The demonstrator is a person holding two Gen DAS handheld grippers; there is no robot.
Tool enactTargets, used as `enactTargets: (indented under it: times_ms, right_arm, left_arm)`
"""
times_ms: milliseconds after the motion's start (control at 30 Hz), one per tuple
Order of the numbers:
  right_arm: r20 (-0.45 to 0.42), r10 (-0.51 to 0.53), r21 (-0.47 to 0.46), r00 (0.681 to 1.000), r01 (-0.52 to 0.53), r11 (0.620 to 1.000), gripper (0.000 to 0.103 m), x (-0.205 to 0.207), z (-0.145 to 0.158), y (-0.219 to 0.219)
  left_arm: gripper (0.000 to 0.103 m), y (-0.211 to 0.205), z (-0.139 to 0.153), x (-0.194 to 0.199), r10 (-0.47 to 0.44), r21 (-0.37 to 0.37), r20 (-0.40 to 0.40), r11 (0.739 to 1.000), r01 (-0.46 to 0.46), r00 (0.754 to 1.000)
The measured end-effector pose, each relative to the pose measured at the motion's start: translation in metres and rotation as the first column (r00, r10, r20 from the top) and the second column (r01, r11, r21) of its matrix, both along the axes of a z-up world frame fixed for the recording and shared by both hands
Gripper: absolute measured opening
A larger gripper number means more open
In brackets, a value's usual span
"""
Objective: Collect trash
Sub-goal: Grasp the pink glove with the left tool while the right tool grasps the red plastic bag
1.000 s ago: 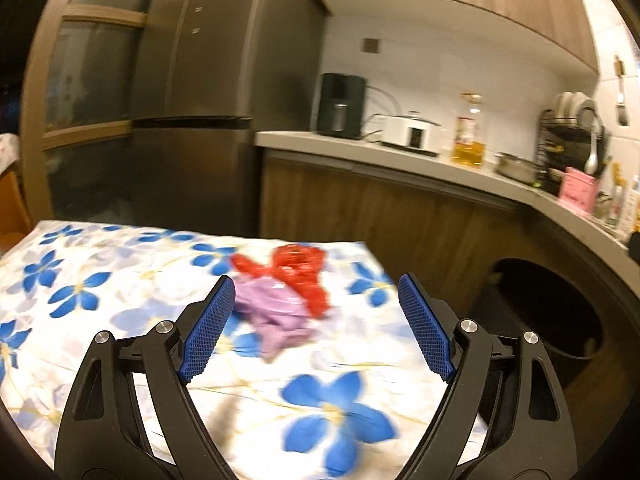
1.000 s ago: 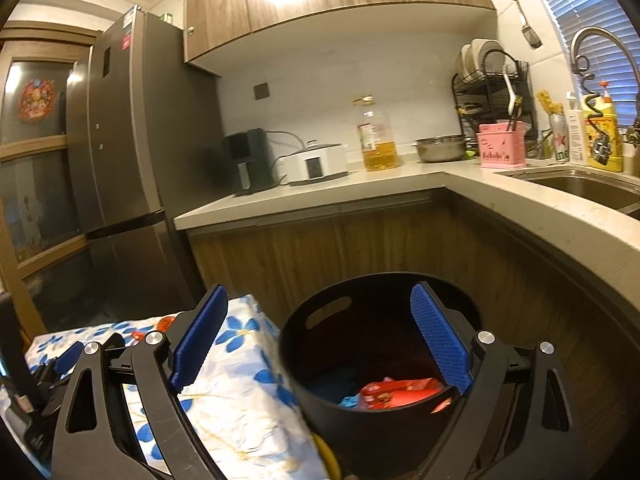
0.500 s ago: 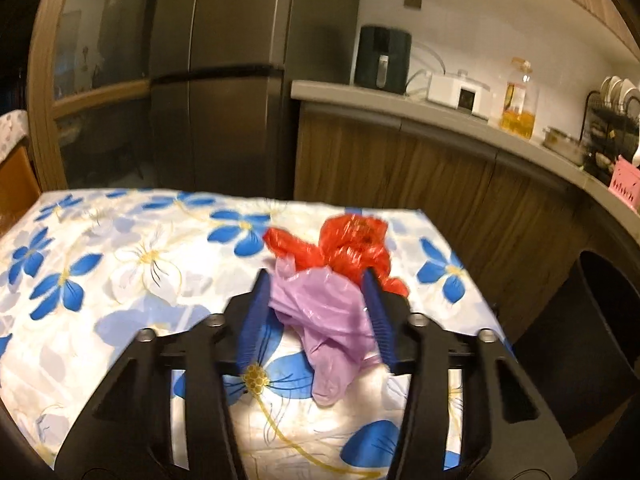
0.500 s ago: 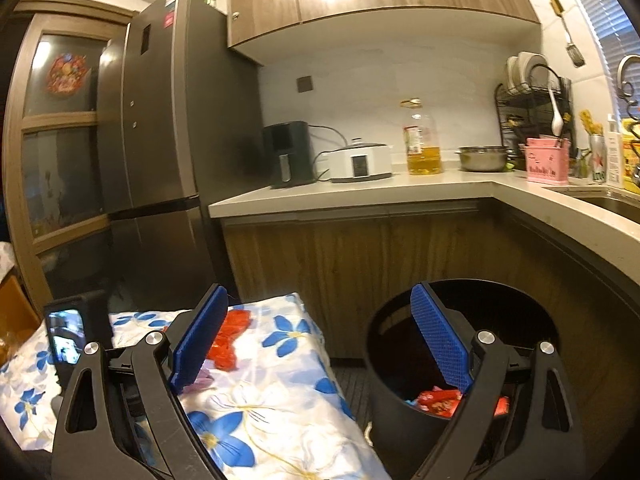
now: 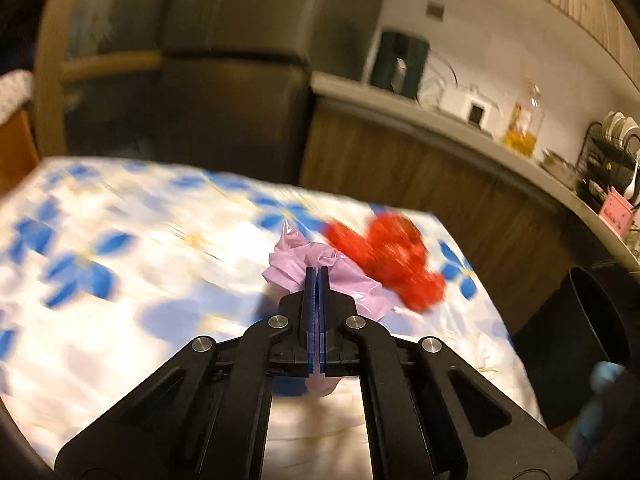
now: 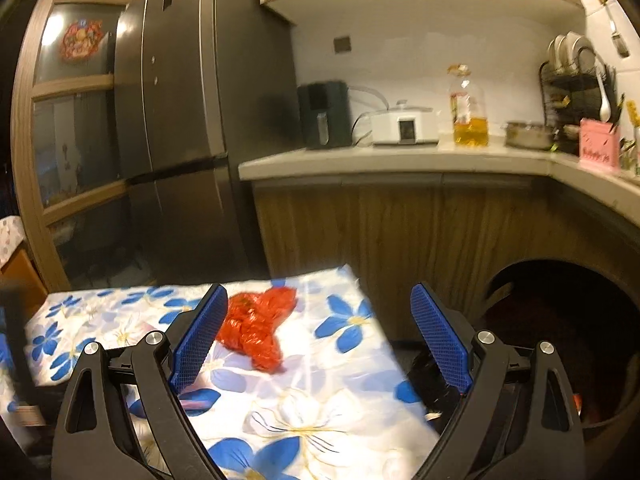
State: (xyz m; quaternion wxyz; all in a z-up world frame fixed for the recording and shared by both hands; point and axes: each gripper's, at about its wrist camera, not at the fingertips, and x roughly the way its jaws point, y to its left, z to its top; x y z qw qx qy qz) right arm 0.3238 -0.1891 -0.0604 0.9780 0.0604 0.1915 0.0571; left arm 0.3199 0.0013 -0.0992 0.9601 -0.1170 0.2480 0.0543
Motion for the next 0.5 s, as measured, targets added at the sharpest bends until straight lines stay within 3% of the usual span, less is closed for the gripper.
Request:
enactTargets:
  times_ms: [200, 400, 500]
  right_arm:
    - [-0.098, 0.057, -0.014, 0.994, -0.059, 0.998, 0.084, 0.047, -0.029, 0.041]
    - [-0.130, 0.101, -0.065, 0.986, -0.110, 0.992, 0.083, 0.074, -0.035, 0.069]
    - [-0.192, 0.119, -0.072, 0.974, -0.135, 0.988, 0.080, 0.089, -0.044, 0.074]
  left_arm:
    - [0.000, 0.030, 0.018, -0.038, 0.045, 0.008, 0.078, 0.999, -0.046, 0.996]
    - [0.000, 0.045, 0.018, -0.047, 0.047, -0.012, 0.082, 0.999, -0.046, 0.996]
    - [0.000, 0.046, 0.017, -0.050, 0.037, -0.017, 0.087, 0.999, -0.036, 0.995]
